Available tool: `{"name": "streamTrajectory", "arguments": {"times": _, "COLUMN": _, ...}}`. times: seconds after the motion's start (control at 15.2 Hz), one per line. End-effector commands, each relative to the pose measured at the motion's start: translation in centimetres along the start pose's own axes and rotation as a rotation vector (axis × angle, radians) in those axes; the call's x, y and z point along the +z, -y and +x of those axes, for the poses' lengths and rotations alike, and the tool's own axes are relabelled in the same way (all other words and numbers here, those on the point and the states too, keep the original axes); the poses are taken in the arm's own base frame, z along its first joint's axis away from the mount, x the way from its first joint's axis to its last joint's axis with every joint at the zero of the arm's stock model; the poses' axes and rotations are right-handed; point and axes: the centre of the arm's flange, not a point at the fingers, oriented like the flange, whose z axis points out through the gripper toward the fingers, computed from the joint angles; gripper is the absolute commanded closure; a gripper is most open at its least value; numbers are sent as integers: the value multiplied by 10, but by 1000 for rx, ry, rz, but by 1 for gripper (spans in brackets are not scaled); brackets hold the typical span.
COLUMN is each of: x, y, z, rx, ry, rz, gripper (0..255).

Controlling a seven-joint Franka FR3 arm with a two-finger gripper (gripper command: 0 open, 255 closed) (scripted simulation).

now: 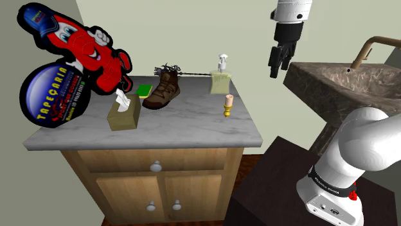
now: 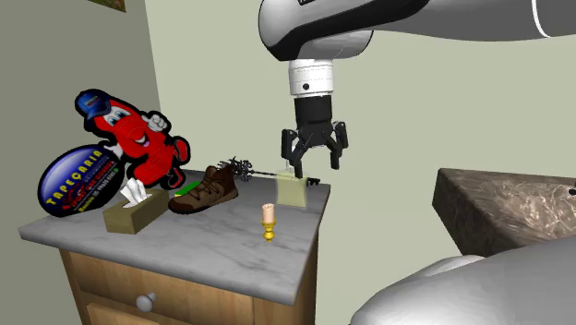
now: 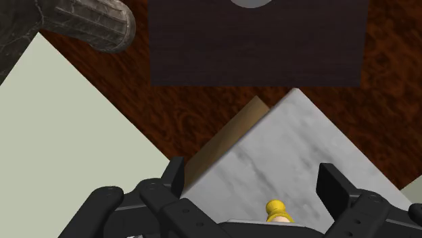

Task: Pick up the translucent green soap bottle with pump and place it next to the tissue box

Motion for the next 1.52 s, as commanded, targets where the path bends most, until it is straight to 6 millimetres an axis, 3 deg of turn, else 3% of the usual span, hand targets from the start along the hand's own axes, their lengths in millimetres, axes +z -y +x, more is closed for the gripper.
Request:
{"name": "streamTrajectory", "arguments": {"times": 0.0, "x": 0, "y": 0, "z": 0, "rx": 0, "ry": 0, "rz": 0, "gripper": 0}}
{"name": "streamTrajectory", "arguments": {"times": 0.73, "x": 44, "y": -85, "z": 102, "rx": -137, "ry": -108, "rz": 68, "gripper": 0}}
{"name": "streamTrajectory", "arguments": {"times": 1.45, "x": 81, "y": -152, "z": 219, "rx": -274, "ry": -216, "rz": 136, "gripper": 0}}
